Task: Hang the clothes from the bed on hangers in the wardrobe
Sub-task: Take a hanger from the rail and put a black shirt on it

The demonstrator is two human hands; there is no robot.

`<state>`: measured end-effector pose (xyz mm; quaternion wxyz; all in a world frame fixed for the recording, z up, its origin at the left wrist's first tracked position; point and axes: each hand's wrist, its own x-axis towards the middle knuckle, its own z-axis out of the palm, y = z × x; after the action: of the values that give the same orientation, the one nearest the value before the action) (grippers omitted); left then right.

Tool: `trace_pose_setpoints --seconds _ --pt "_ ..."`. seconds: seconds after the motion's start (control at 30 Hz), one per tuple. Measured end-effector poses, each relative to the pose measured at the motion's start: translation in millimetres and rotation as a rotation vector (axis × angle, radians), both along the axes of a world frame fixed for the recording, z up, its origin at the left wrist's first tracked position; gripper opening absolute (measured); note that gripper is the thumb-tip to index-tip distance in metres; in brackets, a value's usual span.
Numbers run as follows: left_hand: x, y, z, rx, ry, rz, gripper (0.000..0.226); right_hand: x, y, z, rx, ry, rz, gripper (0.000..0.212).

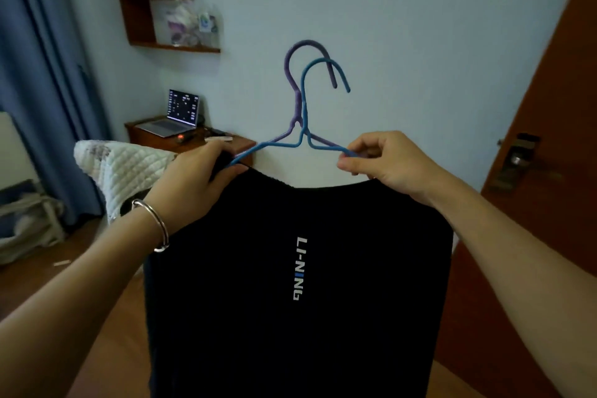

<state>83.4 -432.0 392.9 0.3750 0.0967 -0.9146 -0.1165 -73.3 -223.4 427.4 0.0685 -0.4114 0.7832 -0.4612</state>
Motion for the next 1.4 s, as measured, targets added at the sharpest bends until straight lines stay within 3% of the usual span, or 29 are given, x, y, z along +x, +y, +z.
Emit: trace_pose_setpoints --seconds 0.17,0.4,0.67,0.87,1.03,1.2,1.3,1.4 --pt "-29.8 -34.2 2.4 0.016 0.034 0.208 0.023 -66.4 -63.6 14.4 0.101 0.033 0.231 0.013" --pt "2.4 -89.2 3.6 0.089 0.077 0.54 0.024 -84.3 -204.0 12.0 0.019 0.139 0.497 0.01" --pt "86.2 -178.1 4.1 0.118 0.076 0.84 0.036 -23.3 -377.9 1.5 -0.093 -0.055 0.824 0.009" --pt "156.6 -248.6 3.7 0.252 -0.071 1.003 0.063 38.2 -504.2 2.7 -0.1 -0.041 1.029 0.013" --pt "194.3 -306.5 2.8 0.126 0.092 1.204 0.036 87.6 -588.6 11.2 -0.093 0.013 1.159 0.01" --pt "230.3 -376.7 6.1 0.048 0.178 1.353 0.036 134.6 -698.3 7.8 -0.152 0.142 1.244 0.006" --pt "253.6 -418.0 7.5 -0.04 0.23 1.474 0.035 154.7 -767.2 7.4 -0.198 0.353 1.193 0.051" --pt "281.2 -460.9 19.6 -0.115 0.267 1.572 0.035 176.0 -835.9 16.7 -0.091 0.473 1.256 0.096"
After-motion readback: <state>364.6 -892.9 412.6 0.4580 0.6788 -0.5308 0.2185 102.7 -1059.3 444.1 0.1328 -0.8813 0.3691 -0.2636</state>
